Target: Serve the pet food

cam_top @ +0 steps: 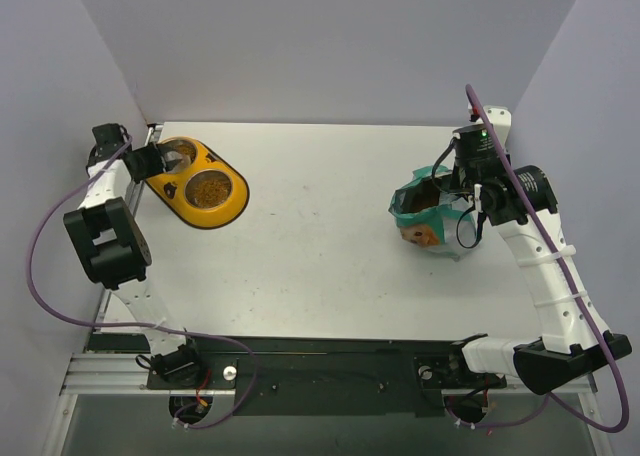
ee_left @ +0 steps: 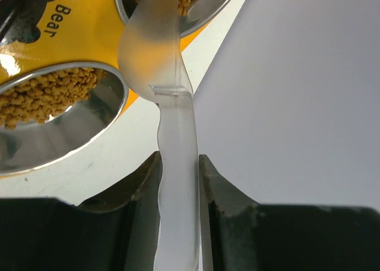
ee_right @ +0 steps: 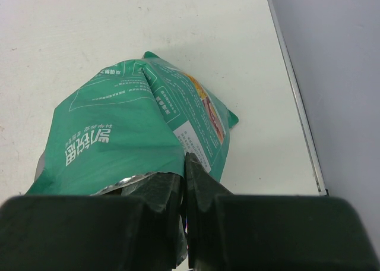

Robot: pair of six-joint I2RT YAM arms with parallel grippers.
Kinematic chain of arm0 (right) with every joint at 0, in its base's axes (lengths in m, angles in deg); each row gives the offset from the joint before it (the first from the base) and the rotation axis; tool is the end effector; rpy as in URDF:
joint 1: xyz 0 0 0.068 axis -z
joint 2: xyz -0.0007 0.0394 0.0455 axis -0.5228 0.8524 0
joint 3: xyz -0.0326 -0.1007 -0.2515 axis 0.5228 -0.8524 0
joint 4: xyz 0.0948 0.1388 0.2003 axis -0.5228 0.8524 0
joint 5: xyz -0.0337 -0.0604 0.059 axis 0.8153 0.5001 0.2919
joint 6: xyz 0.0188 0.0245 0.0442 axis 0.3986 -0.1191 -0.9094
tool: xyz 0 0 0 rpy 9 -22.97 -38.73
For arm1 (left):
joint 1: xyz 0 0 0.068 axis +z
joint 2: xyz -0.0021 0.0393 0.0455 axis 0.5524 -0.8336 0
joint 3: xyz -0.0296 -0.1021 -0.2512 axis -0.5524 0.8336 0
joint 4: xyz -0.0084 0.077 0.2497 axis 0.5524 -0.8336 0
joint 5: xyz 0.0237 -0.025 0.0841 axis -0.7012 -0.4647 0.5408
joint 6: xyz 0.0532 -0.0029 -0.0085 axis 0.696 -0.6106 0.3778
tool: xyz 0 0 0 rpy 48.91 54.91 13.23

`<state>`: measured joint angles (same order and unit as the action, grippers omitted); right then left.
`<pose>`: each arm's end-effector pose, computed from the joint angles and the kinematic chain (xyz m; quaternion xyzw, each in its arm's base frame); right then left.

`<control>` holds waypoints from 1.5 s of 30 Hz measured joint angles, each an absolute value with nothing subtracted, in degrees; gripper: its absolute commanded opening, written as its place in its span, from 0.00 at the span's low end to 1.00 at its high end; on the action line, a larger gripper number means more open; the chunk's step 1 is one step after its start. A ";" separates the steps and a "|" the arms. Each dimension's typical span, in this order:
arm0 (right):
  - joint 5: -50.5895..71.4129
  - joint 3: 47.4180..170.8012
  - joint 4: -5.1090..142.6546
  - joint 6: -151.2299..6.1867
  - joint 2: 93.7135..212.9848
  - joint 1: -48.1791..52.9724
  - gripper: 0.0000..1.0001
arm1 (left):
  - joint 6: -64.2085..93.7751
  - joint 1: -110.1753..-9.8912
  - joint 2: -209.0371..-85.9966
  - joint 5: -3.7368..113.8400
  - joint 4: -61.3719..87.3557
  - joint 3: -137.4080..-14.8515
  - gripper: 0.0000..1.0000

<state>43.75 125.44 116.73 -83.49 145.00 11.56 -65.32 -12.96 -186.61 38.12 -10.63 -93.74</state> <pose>0.2362 0.0694 0.4511 0.0963 0.8434 -0.0223 0.5281 0.4270 0.1441 0.2290 -0.7066 0.5722 -0.3761 0.1782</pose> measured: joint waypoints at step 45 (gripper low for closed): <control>45.28 122.01 116.06 -83.40 142.42 7.32 0.00 | -20.33 -53.26 -160.49 58.23 -32.77 -83.73 0.00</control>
<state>45.28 122.01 116.06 -83.40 142.42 7.32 -20.33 -53.26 -160.49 58.23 -32.77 -83.73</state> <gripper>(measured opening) 0.002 0.350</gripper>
